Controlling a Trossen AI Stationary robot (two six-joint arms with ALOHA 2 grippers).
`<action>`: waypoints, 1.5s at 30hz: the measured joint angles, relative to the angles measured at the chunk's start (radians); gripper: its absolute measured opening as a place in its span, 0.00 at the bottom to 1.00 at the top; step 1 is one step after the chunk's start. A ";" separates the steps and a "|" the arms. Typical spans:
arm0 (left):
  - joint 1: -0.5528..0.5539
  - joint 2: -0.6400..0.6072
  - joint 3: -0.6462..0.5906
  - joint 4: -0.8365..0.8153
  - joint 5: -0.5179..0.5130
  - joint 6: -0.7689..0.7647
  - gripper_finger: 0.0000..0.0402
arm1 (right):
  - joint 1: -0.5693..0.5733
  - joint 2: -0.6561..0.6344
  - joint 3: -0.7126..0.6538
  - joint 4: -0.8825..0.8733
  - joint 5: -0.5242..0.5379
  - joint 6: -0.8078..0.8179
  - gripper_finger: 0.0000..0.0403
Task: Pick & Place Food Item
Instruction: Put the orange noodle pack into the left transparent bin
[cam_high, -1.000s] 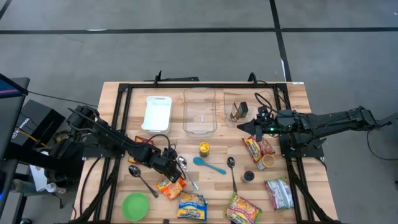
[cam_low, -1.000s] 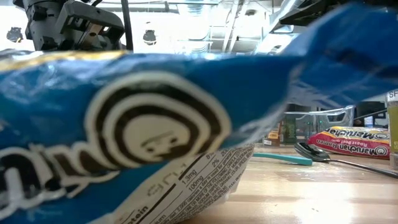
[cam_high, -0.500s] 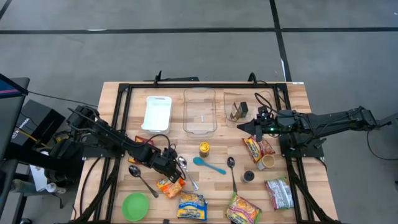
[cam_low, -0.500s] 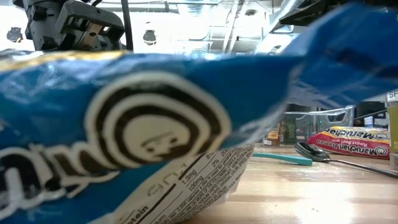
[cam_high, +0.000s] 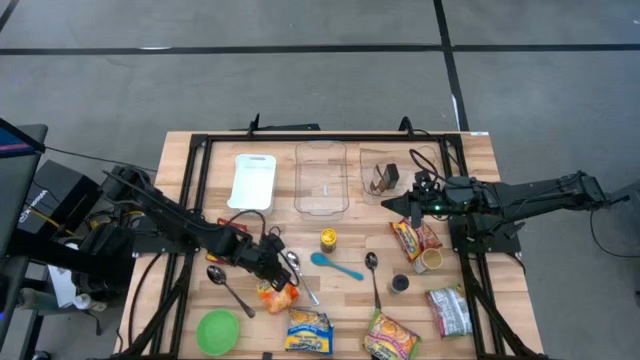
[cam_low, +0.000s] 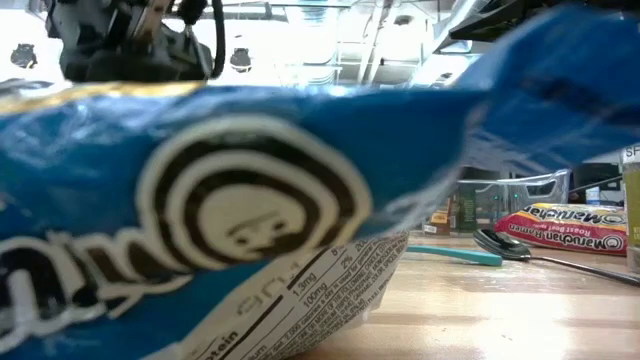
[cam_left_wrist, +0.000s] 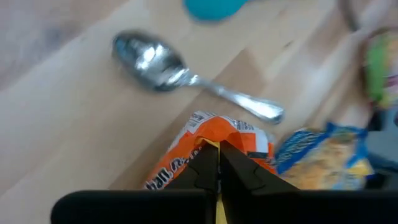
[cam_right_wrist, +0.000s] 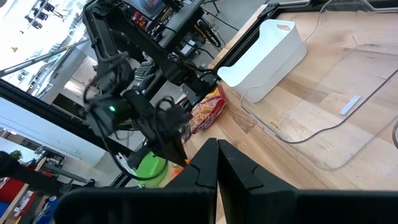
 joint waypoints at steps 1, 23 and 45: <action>0.000 -0.021 0.000 0.004 -0.015 0.016 0.00 | 0.000 0.000 0.000 0.000 0.000 -0.001 0.00; 0.001 -0.312 0.000 0.401 -0.239 0.598 0.00 | 0.000 0.000 0.000 0.000 0.000 0.001 0.00; 0.362 -0.312 0.000 0.639 -0.468 0.905 0.00 | 0.000 0.000 0.000 0.001 0.004 -0.011 0.00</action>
